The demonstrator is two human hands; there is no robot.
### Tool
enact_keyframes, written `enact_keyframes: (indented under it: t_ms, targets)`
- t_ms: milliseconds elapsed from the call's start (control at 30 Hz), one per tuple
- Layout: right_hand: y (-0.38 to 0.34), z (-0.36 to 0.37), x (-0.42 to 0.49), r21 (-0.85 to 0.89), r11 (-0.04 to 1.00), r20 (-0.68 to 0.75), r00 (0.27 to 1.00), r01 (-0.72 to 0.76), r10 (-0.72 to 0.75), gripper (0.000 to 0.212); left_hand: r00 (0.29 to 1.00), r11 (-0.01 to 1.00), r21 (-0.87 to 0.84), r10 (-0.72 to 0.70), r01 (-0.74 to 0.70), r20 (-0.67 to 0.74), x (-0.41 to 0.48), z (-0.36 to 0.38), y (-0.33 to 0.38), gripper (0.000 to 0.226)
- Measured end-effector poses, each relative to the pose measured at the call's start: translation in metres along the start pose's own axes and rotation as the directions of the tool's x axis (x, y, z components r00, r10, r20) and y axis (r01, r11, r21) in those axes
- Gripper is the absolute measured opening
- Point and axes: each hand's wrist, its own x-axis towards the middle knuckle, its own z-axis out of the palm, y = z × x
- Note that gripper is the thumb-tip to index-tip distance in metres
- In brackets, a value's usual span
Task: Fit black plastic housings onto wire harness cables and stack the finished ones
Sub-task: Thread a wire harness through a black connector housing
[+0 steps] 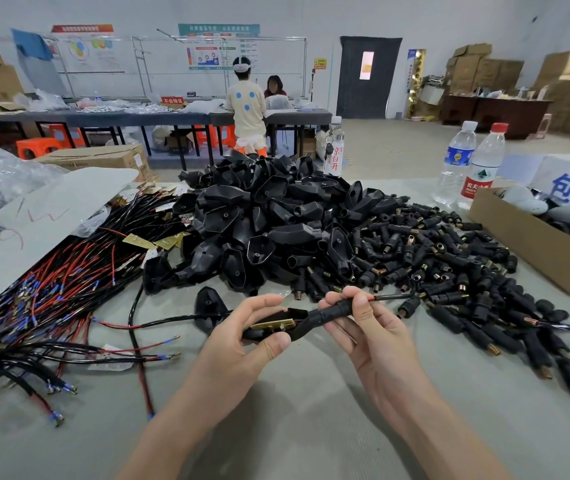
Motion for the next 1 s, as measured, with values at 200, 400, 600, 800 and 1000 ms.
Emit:
enact_keyframes:
  t_ms: [200, 400, 600, 800, 1000]
  targets:
    - [0.0, 0.001, 0.0, 0.01, 1.0, -0.015, 1.0, -0.007, 0.007, 0.031, 0.999, 0.999, -0.051, -0.009, 0.011, 0.038, -0.001, -0.003, 0.004, 0.045]
    - [0.002, 0.002, 0.0, -0.004, 1.0, -0.034, 0.999, 0.003, -0.003, 0.03, 0.994, 0.989, -0.12, -0.082, 0.09, 0.073, -0.003, -0.004, 0.008, 0.035]
    - [0.0, 0.003, -0.001, -0.046, 0.997, -0.003, 0.998, 0.058, -0.058, 0.028, 0.973, 0.922, -0.323, -0.171, 0.213, 0.155, 0.0, -0.001, 0.007, 0.031]
    - [-0.006, 0.002, -0.003, -0.032, 0.999, 0.076, 0.997, 0.023, -0.021, 0.039, 0.963, 0.891, -0.377, -0.195, 0.252, 0.184, 0.001, -0.002, 0.007, 0.039]
    - [-0.009, 0.002, -0.004, -0.1, 0.994, 0.115, 0.993, 0.05, -0.038, 0.039, 0.967, 0.921, -0.309, -0.195, 0.238, 0.166, 0.0, -0.008, 0.008, 0.034]
